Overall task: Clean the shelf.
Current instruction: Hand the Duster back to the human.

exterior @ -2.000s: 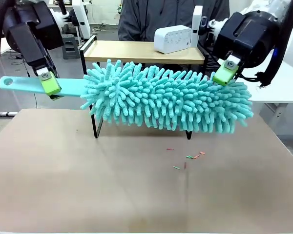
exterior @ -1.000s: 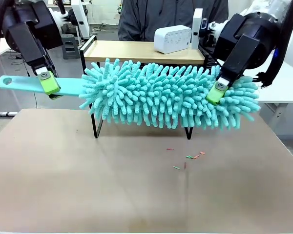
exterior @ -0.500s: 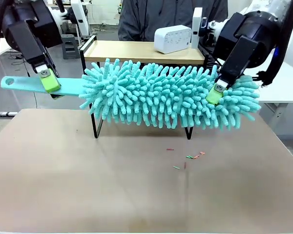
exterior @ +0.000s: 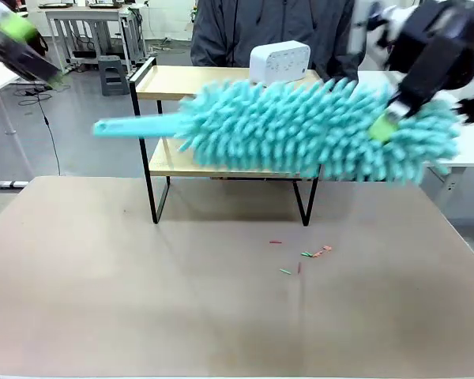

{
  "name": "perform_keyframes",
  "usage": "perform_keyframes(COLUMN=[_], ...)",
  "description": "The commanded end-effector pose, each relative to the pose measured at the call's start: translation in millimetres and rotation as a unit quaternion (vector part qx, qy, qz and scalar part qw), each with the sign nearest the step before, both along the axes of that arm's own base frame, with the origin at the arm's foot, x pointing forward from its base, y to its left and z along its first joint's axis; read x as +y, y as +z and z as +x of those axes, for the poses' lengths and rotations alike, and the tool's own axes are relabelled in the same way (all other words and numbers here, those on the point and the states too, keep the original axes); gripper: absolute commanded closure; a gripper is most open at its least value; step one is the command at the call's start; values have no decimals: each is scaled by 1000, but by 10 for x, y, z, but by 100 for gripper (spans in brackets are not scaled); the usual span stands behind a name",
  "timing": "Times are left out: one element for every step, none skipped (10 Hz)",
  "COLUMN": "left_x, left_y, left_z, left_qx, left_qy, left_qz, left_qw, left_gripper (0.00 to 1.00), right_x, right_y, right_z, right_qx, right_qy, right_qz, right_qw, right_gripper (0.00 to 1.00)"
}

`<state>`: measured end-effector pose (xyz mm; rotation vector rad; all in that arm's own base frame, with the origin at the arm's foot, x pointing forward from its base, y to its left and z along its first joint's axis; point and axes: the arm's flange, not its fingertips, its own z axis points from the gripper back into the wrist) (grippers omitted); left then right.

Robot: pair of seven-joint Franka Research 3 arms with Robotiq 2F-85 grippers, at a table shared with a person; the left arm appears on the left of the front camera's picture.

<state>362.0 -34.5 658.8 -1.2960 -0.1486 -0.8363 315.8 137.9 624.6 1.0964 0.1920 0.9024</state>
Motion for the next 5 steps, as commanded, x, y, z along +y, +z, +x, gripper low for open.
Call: perform_keyframes(left_x=[799, 1096, 1239, 1300, 1315], left_y=[-97, -212, -351, -501, -663], left_z=[-11, -2, 59, 180, 339], left_qx=[-21, -14, 4, 25, 52], left_qy=[382, 465, 476, 488, 499], left_qz=[-195, -249, -274, -282, -280], left_qw=[903, 850, 836, 826, 818], left_gripper=[0, 0, 0, 0, 0], right_x=[-686, -1075, -1406, -1687, -1933], right_y=[219, 318, 305, 227, 114], right_z=[-271, -362, -434, -485, -522], right_qx=[-58, -75, -97, -91, -84], right_qy=[-92, -198, -308, -400, -463], right_qz=[49, 95, 133, 162, 202], right_qw=[993, 973, 937, 897, 859], right_gripper=[100, 100, 100, 100, 100])
